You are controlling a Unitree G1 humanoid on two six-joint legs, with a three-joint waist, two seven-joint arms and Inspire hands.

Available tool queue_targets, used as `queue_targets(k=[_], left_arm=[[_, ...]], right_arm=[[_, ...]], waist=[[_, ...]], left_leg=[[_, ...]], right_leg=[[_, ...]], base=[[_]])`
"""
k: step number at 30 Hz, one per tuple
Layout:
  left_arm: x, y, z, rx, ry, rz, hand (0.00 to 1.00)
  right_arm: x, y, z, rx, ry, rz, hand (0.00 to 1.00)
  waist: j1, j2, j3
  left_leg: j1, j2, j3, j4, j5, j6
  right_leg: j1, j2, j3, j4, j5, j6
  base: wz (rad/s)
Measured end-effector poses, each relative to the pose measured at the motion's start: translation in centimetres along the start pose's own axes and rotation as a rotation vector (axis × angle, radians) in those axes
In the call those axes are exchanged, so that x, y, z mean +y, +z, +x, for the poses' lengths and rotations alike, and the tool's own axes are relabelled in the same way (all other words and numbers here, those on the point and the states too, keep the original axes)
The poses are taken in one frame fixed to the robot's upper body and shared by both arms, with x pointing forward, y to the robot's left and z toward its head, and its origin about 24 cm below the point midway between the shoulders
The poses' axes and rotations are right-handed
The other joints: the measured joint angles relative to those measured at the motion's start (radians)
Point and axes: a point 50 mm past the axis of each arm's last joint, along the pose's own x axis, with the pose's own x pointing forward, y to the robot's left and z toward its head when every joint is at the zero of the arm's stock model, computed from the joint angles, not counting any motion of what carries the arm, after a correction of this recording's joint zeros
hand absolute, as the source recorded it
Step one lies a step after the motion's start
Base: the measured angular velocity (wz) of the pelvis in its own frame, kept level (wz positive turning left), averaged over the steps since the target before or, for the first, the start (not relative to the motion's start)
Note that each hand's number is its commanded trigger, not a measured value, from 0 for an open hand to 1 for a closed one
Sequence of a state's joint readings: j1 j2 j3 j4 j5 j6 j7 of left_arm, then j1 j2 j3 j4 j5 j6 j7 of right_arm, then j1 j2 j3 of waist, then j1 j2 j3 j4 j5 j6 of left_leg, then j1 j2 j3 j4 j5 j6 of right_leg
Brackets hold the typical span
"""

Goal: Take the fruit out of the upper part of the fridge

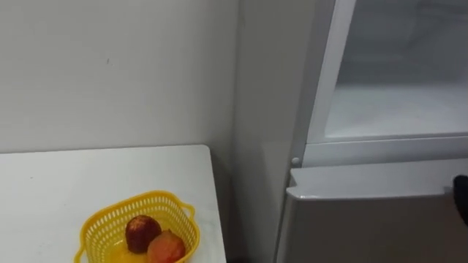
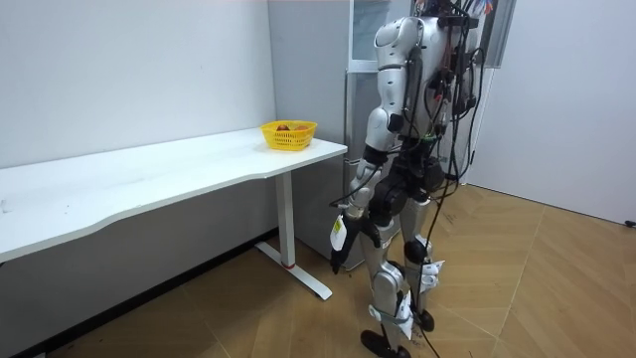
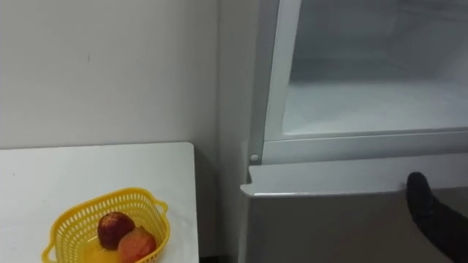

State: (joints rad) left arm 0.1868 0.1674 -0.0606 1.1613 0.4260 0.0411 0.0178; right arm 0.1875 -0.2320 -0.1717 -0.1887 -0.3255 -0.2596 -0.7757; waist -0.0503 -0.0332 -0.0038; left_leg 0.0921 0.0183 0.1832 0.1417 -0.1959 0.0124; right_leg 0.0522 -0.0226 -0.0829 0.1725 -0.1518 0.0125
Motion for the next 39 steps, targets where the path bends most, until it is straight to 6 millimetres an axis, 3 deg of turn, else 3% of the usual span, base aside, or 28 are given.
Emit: queue_targets(k=[8,17,25,26,30,34,39], left_arm=[[0.2,0.3,0.0,0.002,0.002,0.003,0.00],[0.1,-0.2,-0.1,0.011,0.010,-0.004,0.00],[0.1,-0.2,-0.1,0.007,0.023,-0.018,0.00],[0.0,-0.3,-0.2,0.009,0.023,-0.023,0.00],[0.5,0.7,-0.1,-0.033,0.042,-0.041,0.00],[0.2,0.7,-0.1,-0.028,0.038,-0.097,0.00],[0.3,-0.3,-0.2,0.004,0.042,-0.171,0.00]], right_arm=[[1.2,-2.9,-3.4,0.176,0.222,-0.087,0.00],[0.6,-6.4,-6.7,0.485,0.210,-0.045,0.00],[-1.1,-11.0,-11.3,0.832,0.145,-0.084,0.00],[-1.6,-12.0,-12.4,0.900,0.140,-0.115,0.00],[-3.9,-14.9,-17.4,1.188,0.120,-0.219,0.00],[-6.1,-16.1,-20.9,1.387,0.111,-0.293,0.00],[-7.5,-16.8,-24.1,1.597,0.190,-0.343,0.00]], waist=[[0.000,0.002,-0.0005],[-0.010,0.012,-0.0011],[-0.038,0.023,-0.0059],[-0.042,0.023,-0.0082],[-0.048,0.023,-0.0008],[-0.050,0.032,0.0008],[-0.042,0.016,0.0011]], left_leg=[[0.001,0.007,0.008,0.003,-0.004,-0.005],[0.004,0.006,0.019,0.002,-0.010,-0.004],[-0.011,0.006,0.011,0.005,-0.010,-0.003],[-0.007,0.006,0.007,0.008,-0.010,-0.003],[0.002,0.004,-0.004,0.010,-0.011,-0.002],[0.004,0.000,-0.011,0.010,-0.013,-0.001],[0.006,0.000,-0.025,0.015,-0.011,-0.003]], right_leg=[[-0.002,0.009,0.023,0.001,0.001,-0.002],[-0.003,0.009,0.025,-0.003,0.001,-0.002],[-0.015,0.008,0.025,-0.003,0.001,-0.002],[-0.007,0.007,0.021,-0.004,0.001,-0.002],[0.012,0.004,0.008,-0.007,-0.002,0.000],[0.015,0.001,0.015,-0.003,-0.014,0.000],[0.016,0.001,-0.002,-0.007,-0.016,-0.003]], base=[[-0.06],[-0.03],[0.01],[0.15],[0.11],[0.02],[0.06]])
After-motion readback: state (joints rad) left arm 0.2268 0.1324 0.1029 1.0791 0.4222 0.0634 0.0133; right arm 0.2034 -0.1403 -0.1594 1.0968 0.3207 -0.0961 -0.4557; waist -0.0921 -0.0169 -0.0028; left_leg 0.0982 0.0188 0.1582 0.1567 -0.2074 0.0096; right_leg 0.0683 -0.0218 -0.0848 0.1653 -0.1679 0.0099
